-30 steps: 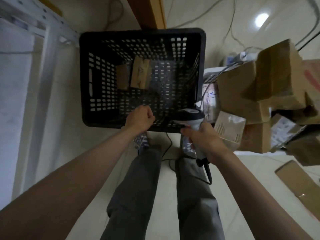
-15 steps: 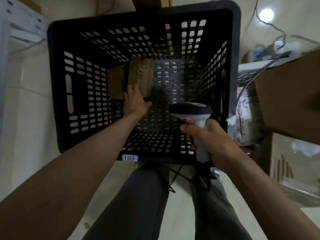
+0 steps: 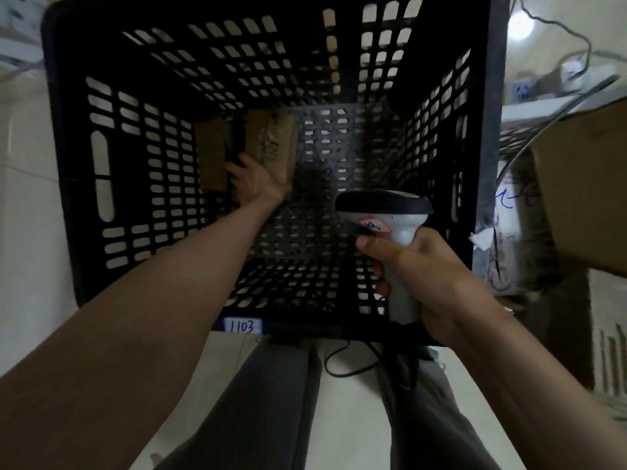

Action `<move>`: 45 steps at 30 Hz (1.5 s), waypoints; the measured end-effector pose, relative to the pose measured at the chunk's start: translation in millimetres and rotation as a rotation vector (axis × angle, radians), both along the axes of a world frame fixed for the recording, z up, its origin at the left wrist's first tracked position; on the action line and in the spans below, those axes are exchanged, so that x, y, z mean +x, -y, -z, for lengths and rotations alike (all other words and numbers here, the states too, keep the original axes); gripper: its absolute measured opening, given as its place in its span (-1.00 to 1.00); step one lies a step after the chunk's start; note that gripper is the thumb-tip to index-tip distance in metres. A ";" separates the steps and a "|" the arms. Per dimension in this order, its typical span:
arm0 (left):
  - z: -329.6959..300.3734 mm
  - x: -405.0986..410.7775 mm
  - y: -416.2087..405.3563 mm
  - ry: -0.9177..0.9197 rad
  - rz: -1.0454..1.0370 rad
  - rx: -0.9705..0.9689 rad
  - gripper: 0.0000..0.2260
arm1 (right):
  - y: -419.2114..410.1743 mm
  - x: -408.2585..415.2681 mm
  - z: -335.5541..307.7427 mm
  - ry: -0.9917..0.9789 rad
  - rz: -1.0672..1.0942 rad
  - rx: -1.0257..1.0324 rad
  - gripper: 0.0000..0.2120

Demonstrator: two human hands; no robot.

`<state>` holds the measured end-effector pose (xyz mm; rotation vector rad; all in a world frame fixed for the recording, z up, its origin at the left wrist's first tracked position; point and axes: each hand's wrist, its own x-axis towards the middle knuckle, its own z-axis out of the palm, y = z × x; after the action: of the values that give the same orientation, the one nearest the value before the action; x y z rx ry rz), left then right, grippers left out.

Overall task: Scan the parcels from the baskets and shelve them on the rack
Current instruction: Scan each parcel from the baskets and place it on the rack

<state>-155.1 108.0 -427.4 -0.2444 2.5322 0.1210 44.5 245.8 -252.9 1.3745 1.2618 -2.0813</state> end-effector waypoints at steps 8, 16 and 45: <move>-62.2 31.3 18.0 0.132 -0.048 0.123 0.09 | 2.5 -1.3 -14.1 0.033 0.004 0.060 -0.79; -177.4 59.5 42.4 0.032 -0.132 0.300 -0.05 | 4.0 10.9 -80.2 -0.104 -0.073 0.114 -0.96; -605.4 227.7 194.0 -0.204 -0.388 0.421 -0.10 | 63.7 60.3 -455.2 -0.213 -0.609 0.263 -0.76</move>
<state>72.6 -86.0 178.0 -0.5718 2.5501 0.8574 104.8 182.1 202.3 0.7216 1.8171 -1.6994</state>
